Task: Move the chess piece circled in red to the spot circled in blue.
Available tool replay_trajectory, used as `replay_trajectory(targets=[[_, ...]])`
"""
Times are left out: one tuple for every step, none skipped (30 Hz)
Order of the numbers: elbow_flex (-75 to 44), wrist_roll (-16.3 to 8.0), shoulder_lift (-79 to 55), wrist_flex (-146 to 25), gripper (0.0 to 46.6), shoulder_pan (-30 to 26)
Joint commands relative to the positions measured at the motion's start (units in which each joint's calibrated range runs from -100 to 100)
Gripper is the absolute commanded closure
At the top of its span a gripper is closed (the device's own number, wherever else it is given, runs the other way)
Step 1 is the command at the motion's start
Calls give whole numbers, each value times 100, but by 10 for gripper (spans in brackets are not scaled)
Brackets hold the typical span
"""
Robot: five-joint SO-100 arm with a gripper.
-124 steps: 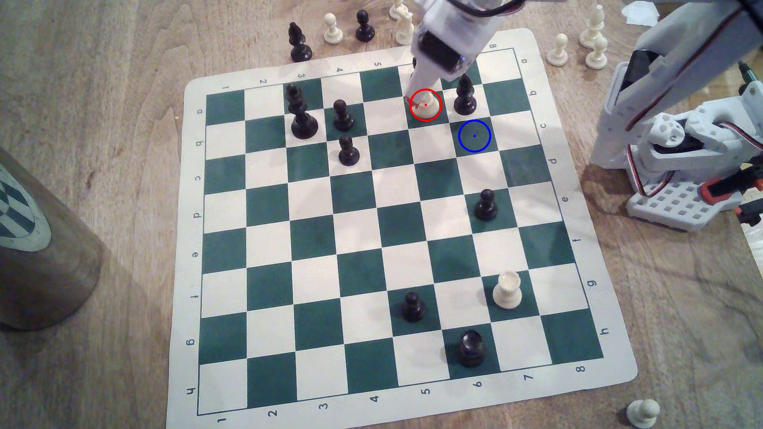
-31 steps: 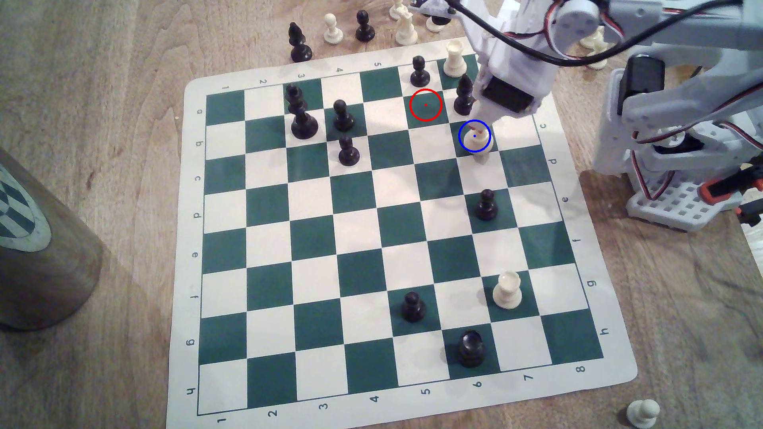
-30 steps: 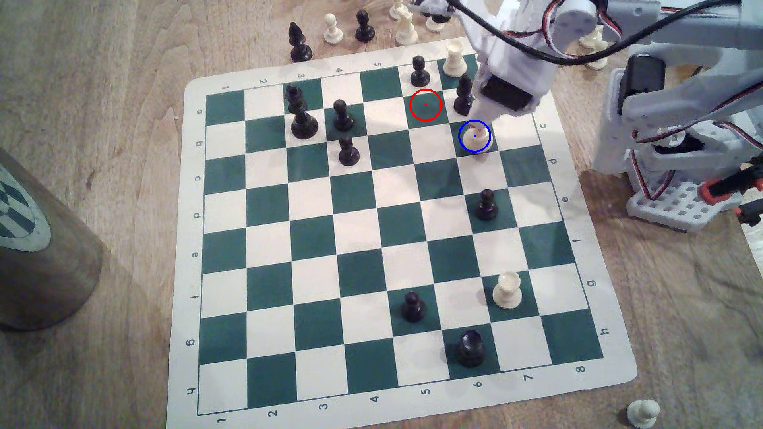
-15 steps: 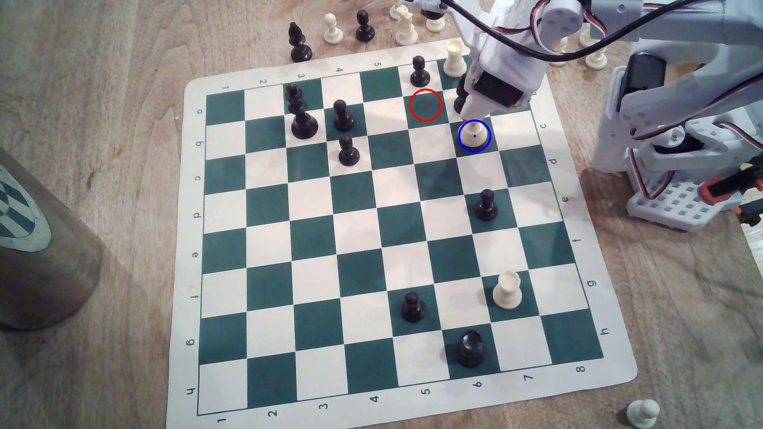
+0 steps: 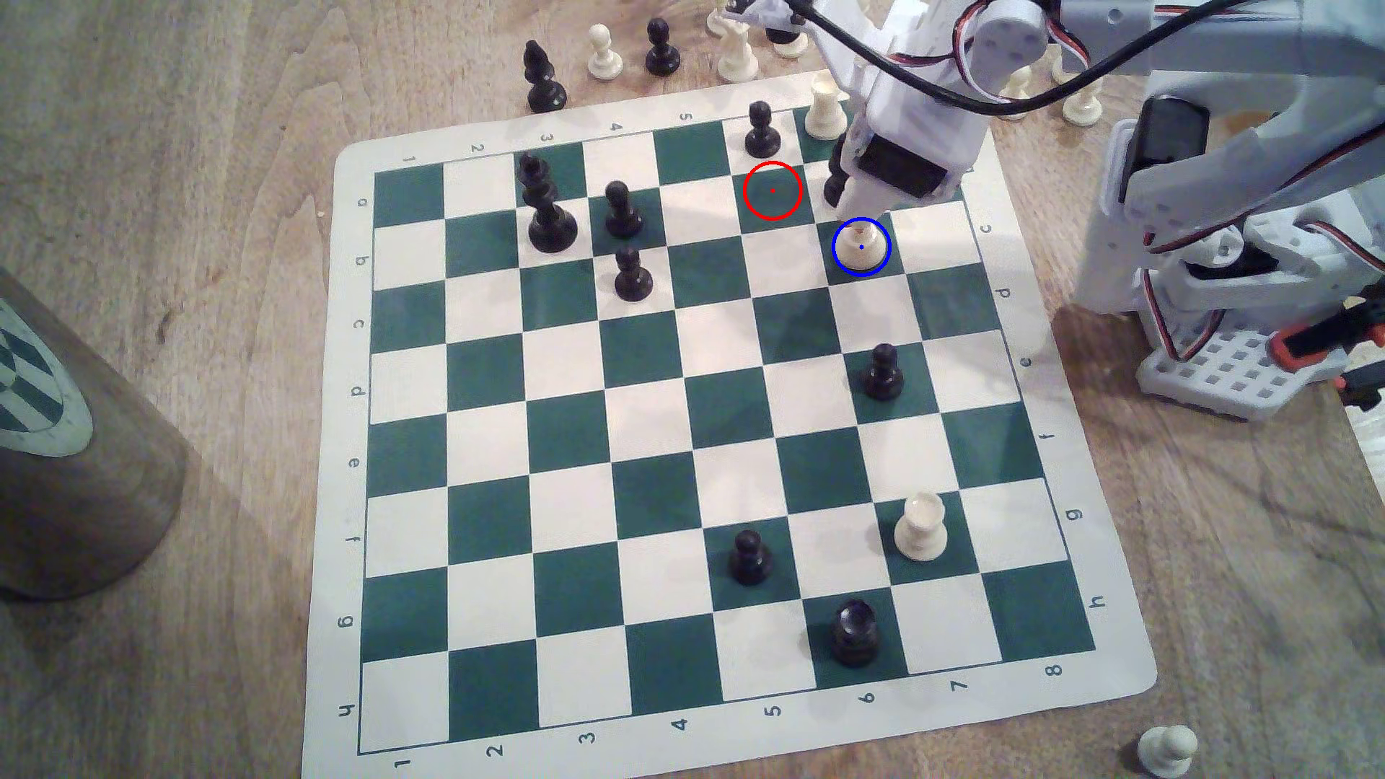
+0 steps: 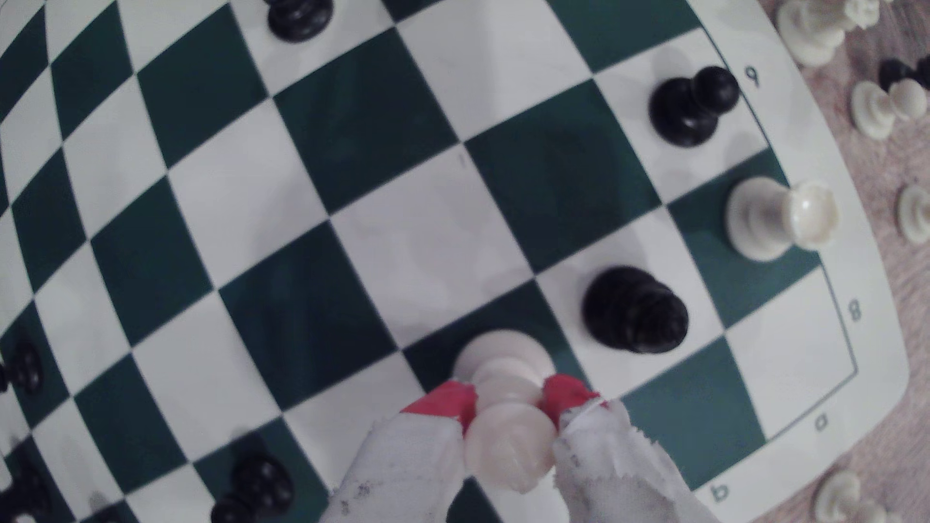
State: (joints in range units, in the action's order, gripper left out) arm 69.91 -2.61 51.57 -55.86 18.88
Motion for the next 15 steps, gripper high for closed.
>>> replay_trajectory(targets=[[-136, 0, 13, 90, 314, 79], [-136, 5, 13, 90, 310, 87], [-127, 10, 30, 90, 304, 87], [-118, 10, 38, 90, 301, 87], [-100, 10, 47, 90, 293, 87], [-73, 10, 72, 90, 285, 87], [-10, 15, 140, 90, 275, 79], [9, 15, 191, 90, 268, 71], [9, 15, 208, 82, 265, 71], [18, 15, 216, 74, 260, 71], [18, 20, 233, 66, 257, 71], [27, 20, 242, 66, 256, 64], [36, 29, 242, 66, 255, 64], [45, 34, 250, 66, 255, 64], [54, 39, 250, 66, 255, 64]])
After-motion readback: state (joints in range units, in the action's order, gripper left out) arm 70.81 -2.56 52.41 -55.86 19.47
